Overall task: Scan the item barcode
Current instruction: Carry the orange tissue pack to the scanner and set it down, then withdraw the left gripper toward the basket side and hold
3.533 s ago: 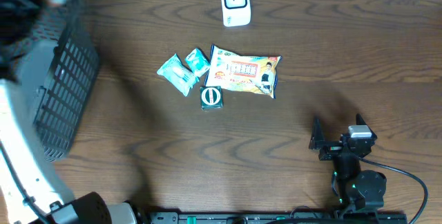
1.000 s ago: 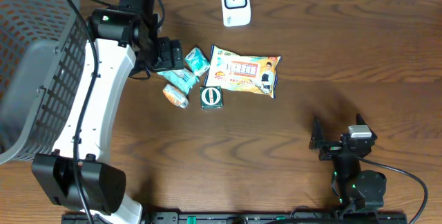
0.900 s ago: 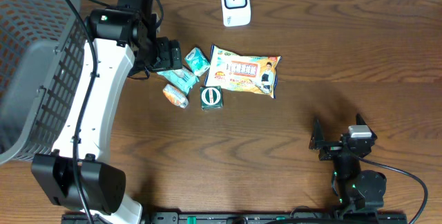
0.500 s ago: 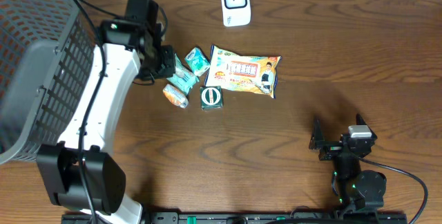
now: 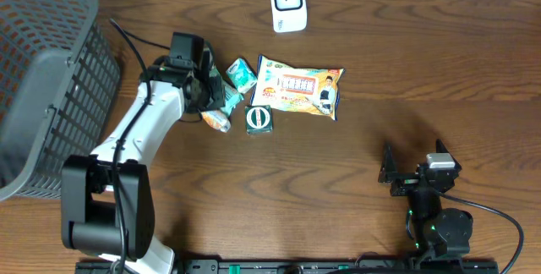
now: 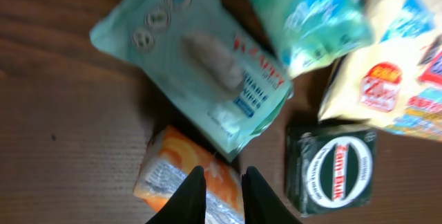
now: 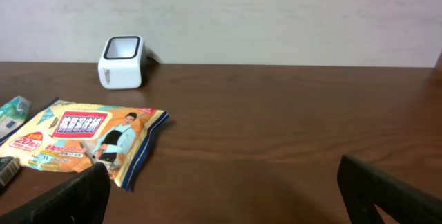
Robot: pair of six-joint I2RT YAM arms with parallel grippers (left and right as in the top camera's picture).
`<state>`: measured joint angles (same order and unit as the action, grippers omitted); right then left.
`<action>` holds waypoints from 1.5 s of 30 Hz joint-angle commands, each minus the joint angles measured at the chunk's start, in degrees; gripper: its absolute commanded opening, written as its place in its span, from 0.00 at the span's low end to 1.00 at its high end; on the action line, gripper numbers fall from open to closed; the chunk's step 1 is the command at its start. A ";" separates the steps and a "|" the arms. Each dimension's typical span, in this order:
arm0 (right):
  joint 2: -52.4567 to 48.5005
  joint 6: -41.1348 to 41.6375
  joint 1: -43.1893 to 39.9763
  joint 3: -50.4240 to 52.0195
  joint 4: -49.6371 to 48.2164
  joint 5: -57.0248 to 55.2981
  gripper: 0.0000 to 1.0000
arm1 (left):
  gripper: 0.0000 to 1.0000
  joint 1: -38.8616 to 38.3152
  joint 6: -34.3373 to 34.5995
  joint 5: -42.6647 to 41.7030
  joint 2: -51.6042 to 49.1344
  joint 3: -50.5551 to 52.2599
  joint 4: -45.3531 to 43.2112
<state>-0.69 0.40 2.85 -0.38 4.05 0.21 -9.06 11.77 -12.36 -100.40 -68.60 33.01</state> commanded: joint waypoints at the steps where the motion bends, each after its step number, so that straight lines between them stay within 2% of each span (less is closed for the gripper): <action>1: 0.31 -0.22 -0.20 0.07 0.24 -0.07 0.99 | 0.19 -0.02 -0.35 -0.48 -1.68 0.81 -0.33; 15: 0.31 -0.22 -0.20 0.07 0.24 -0.04 0.99 | 0.19 0.24 -0.37 3.19 -3.17 0.74 3.48; 23: 0.31 -0.22 -0.20 0.07 0.24 -0.07 0.99 | 0.19 0.26 -0.35 3.17 0.24 -1.75 8.17; 25: 0.31 -0.22 -0.20 0.07 0.24 -0.07 0.99 | 0.27 0.26 -0.35 3.15 2.03 -2.12 8.44; 29: 0.31 -0.22 -0.20 0.07 0.24 -0.07 0.99 | 0.54 0.26 -0.35 3.15 6.80 -2.14 8.55; 32: 0.31 -0.22 -0.20 0.07 0.24 -0.04 0.99 | 0.56 0.26 -0.33 3.15 10.88 -2.14 8.96; 34: 0.31 -0.22 -0.20 0.07 0.24 -0.07 0.99 | 0.64 0.26 -0.35 3.15 13.68 -2.14 9.40; 36: 0.31 -0.22 -0.20 0.07 0.24 -0.07 0.99 | 0.66 0.26 -0.35 3.17 16.72 -2.14 10.21; 39: 0.31 -0.22 -0.20 0.07 0.24 -0.07 0.99 | 0.74 0.26 -0.33 3.17 21.86 -2.14 12.76; 42: 0.31 -0.22 -0.20 0.07 0.24 -0.07 0.99 | 0.89 0.26 -0.33 3.19 26.77 -2.14 17.18; 45: 0.31 -0.22 -0.20 0.07 0.24 -0.07 0.99 | 0.94 0.26 -0.22 3.21 30.75 -2.14 22.21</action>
<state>-0.69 0.40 2.85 -0.38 4.03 0.23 -9.02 11.75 -9.91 -72.47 -68.95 53.17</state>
